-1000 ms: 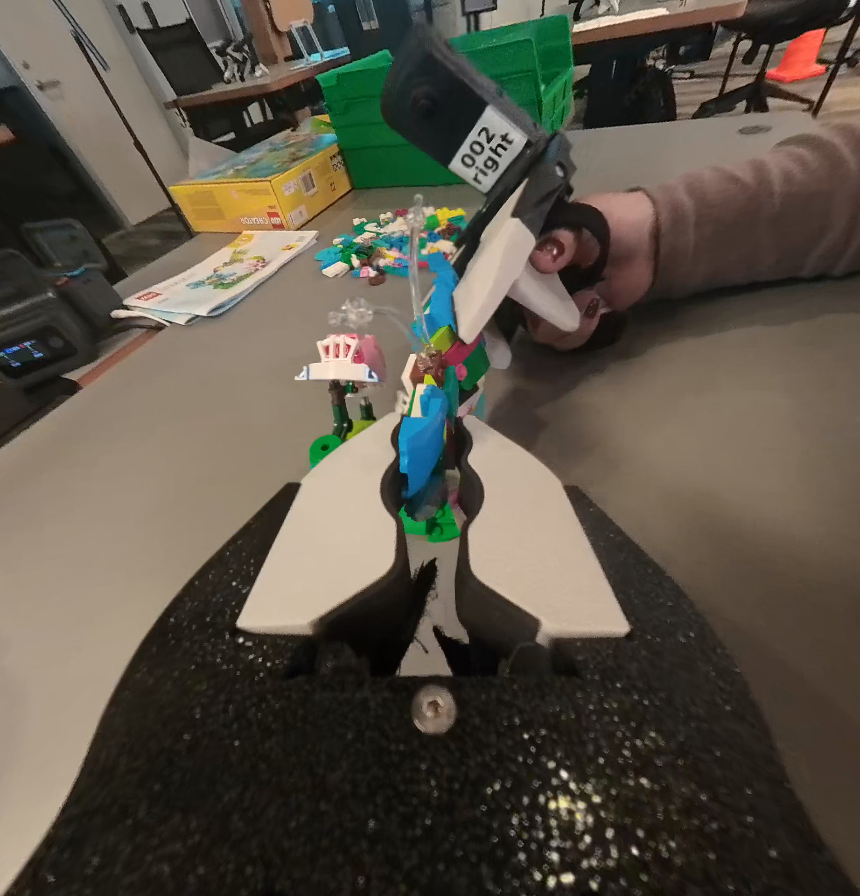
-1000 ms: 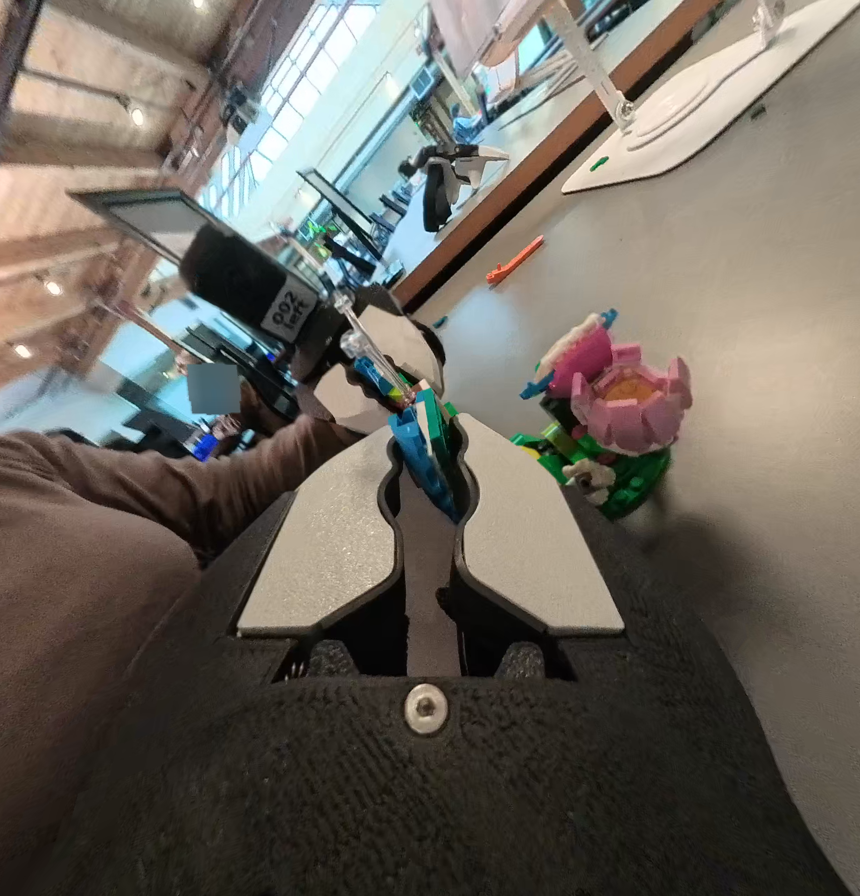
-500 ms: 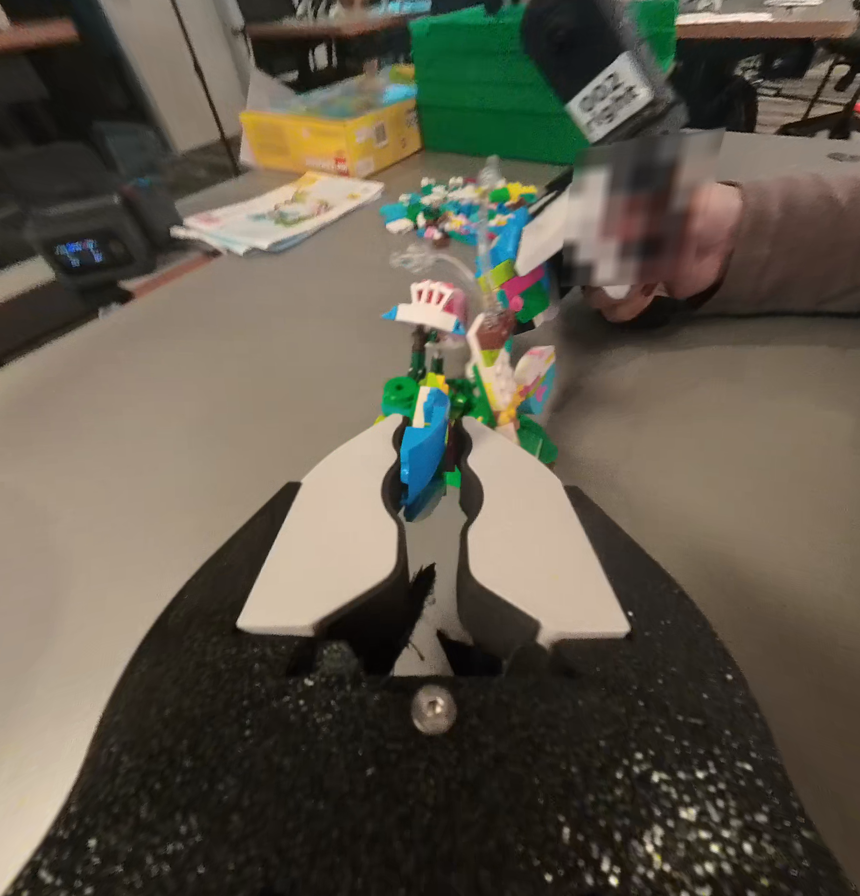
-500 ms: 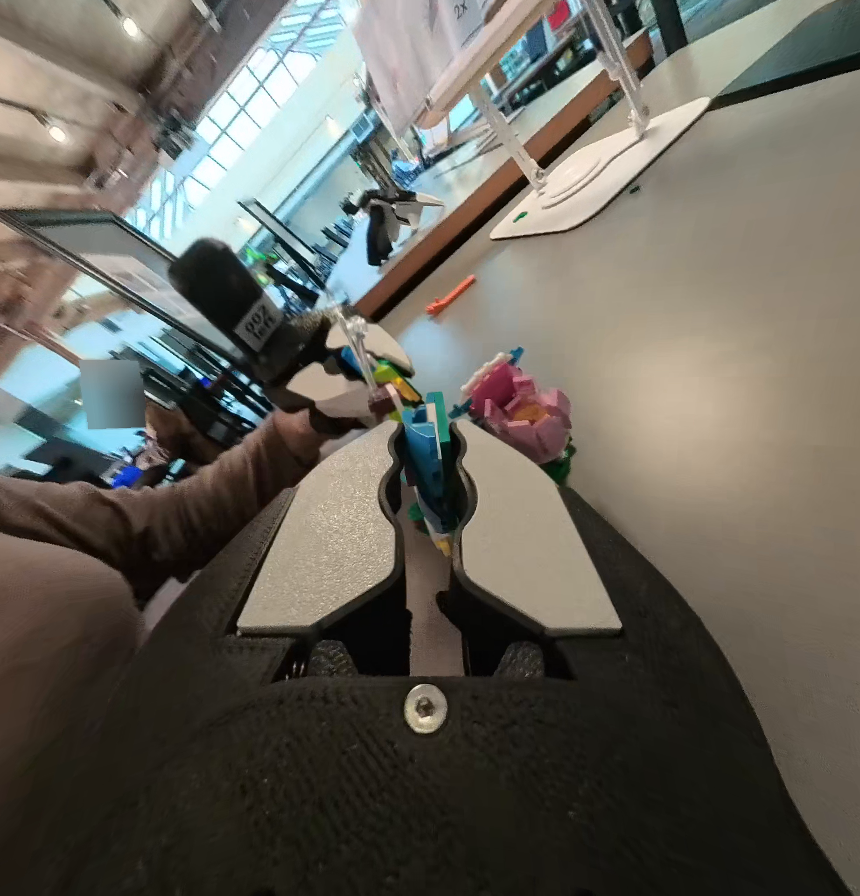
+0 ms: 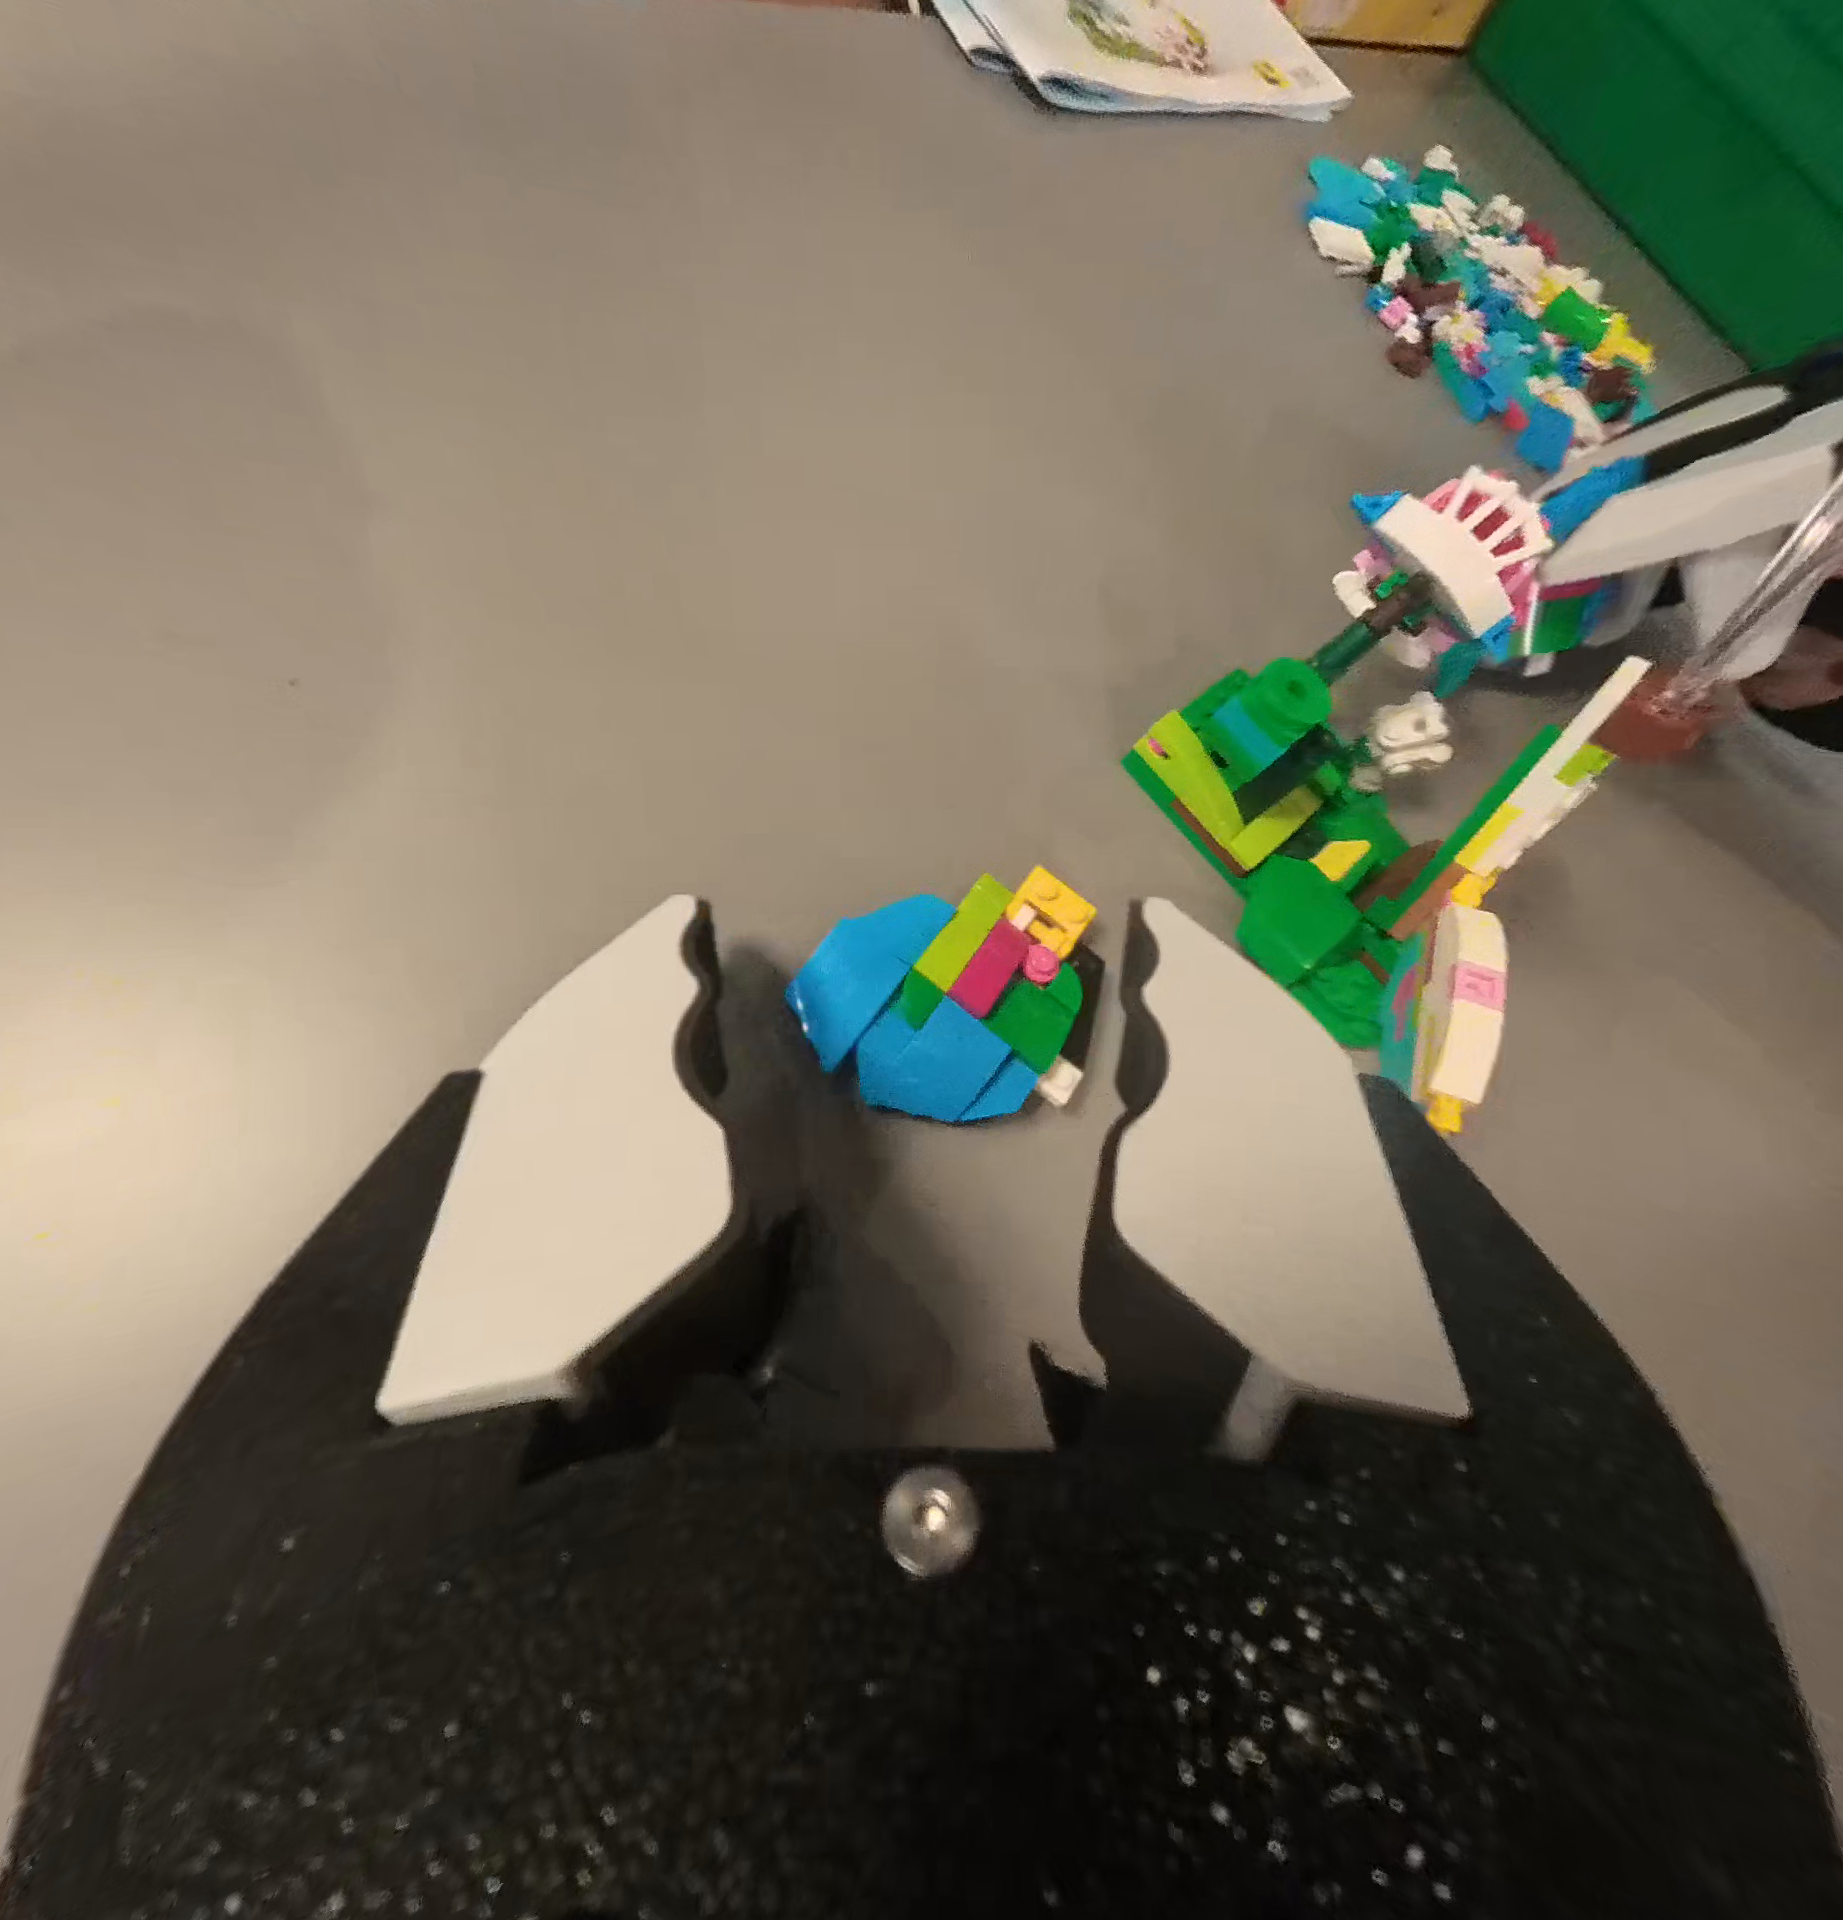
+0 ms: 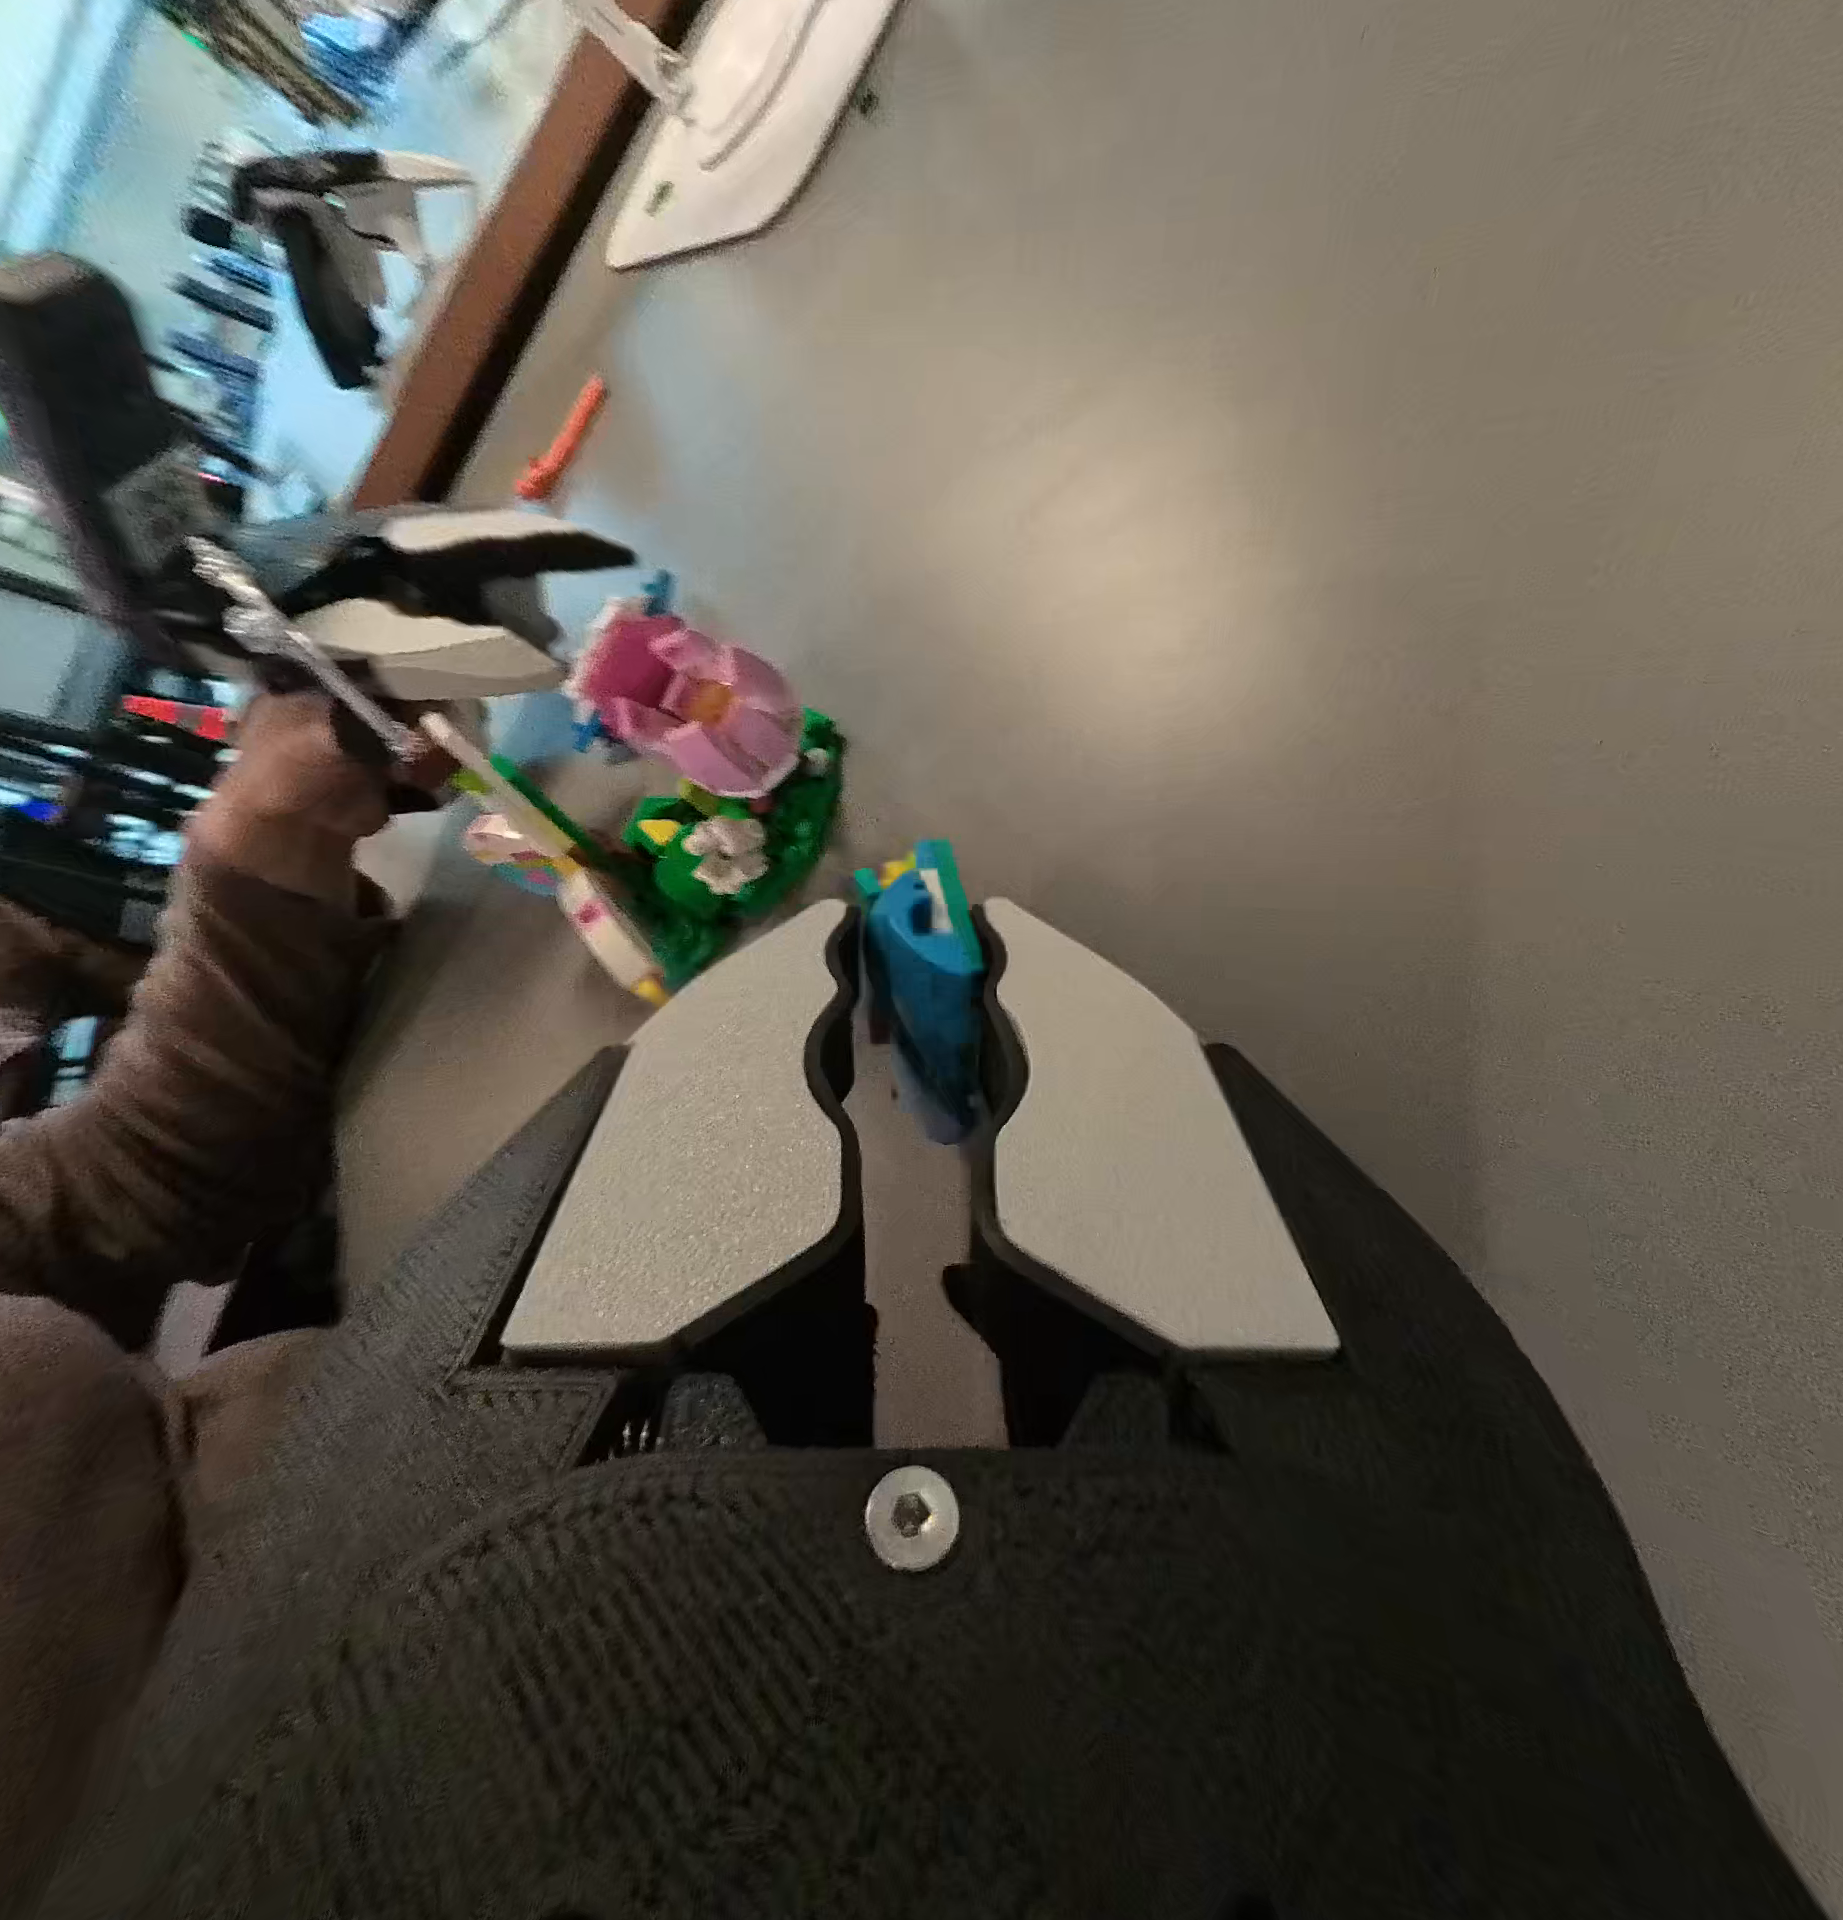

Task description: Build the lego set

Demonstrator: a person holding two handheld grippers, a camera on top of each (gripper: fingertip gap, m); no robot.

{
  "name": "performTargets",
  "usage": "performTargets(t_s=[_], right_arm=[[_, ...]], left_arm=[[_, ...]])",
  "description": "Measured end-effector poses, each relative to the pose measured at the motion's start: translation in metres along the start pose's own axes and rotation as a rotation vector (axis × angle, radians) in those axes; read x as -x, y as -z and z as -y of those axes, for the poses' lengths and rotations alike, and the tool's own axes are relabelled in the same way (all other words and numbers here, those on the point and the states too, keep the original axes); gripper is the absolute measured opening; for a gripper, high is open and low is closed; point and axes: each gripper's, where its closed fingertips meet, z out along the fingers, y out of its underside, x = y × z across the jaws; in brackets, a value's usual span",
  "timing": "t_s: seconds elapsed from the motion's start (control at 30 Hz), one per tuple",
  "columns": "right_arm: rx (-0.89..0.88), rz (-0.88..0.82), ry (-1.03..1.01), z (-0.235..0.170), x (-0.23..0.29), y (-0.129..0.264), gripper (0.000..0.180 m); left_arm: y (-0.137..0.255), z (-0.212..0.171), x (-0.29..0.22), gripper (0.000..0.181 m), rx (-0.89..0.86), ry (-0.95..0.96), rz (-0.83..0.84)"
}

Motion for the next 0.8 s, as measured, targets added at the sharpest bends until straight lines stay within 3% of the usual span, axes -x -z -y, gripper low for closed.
performTargets(t_s=[0.03,0.13,0.43,0.6,0.8], right_arm=[[0.011,-0.05,0.028,-0.001,-0.006,0.0,0.026],[0.016,-0.128,0.126,0.001,-0.01,0.003,0.045],[0.072,-0.423,0.482,0.002,-0.021,0.028,0.077],[-0.143,-0.477,0.591,0.018,0.009,0.05,0.078],[-0.267,-0.427,0.734,-0.016,0.074,0.067,0.073]], left_arm=[[0.001,0.001,0.003,0.079,-0.008,-0.022,0.032],[0.002,0.005,0.008,0.085,-0.044,-0.106,0.114],[0.009,0.016,-0.002,0.088,-0.154,-0.181,0.112],[0.025,0.028,-0.003,0.09,-0.281,-0.198,0.153],[0.024,0.028,-0.001,0.09,-0.321,-0.248,0.197]])
